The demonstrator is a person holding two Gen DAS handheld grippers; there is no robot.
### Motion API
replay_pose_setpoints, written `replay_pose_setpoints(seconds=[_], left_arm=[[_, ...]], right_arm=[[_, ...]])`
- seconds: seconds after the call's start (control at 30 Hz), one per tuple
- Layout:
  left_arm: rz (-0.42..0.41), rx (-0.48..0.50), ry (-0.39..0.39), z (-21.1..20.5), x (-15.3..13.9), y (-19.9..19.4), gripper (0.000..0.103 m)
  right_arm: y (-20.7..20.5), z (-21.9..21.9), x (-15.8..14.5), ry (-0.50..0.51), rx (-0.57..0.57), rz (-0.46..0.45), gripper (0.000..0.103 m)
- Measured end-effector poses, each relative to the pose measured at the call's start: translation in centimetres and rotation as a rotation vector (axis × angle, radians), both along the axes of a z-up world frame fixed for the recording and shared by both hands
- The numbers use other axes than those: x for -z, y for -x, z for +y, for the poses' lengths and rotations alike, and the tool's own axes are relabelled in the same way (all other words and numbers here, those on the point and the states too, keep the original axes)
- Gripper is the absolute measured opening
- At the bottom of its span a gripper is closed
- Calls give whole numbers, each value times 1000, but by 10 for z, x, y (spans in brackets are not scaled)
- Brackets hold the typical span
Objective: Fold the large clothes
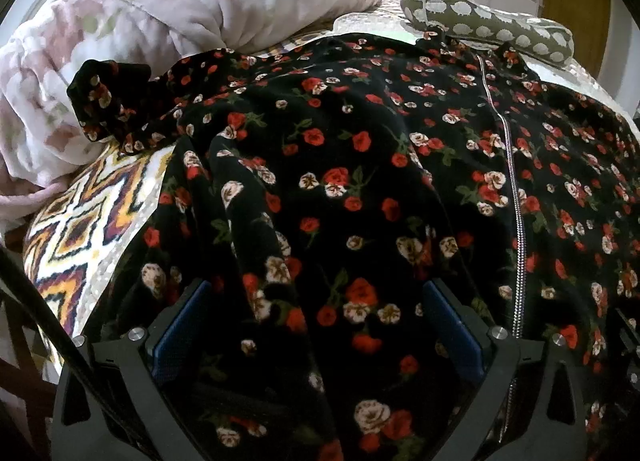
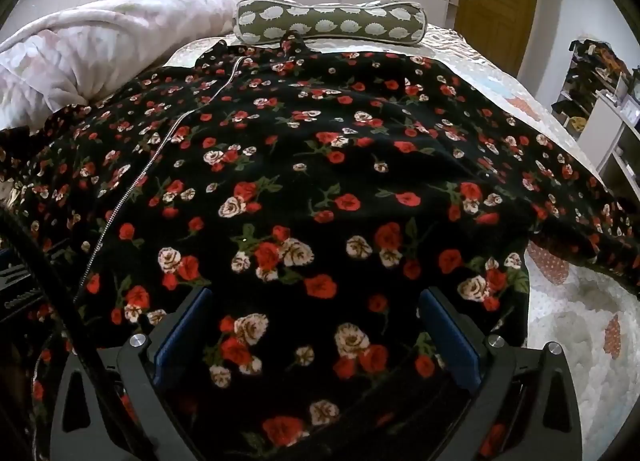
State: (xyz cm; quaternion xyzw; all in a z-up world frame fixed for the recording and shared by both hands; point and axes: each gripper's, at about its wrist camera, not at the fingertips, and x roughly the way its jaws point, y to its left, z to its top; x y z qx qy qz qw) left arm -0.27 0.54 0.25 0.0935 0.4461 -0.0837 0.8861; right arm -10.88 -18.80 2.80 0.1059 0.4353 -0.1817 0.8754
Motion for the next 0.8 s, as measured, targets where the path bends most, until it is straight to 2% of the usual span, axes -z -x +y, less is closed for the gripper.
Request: replay_pose_setpoints(seconds=[0.23, 0.3, 0.43, 0.8], left_arm=[[-27, -2, 44, 1, 0, 3, 103], [-5, 0, 21, 2, -1, 0, 103], [-5, 3, 39, 2, 1, 2, 103], [18, 8, 21, 2, 0, 2, 103]], right_arm=[[0, -3, -1, 21, 1, 8, 103], [-1, 4, 0, 32, 3, 11, 103], [-1, 5, -1, 84, 3, 40, 103], [0, 5, -2, 56, 0, 47, 103]])
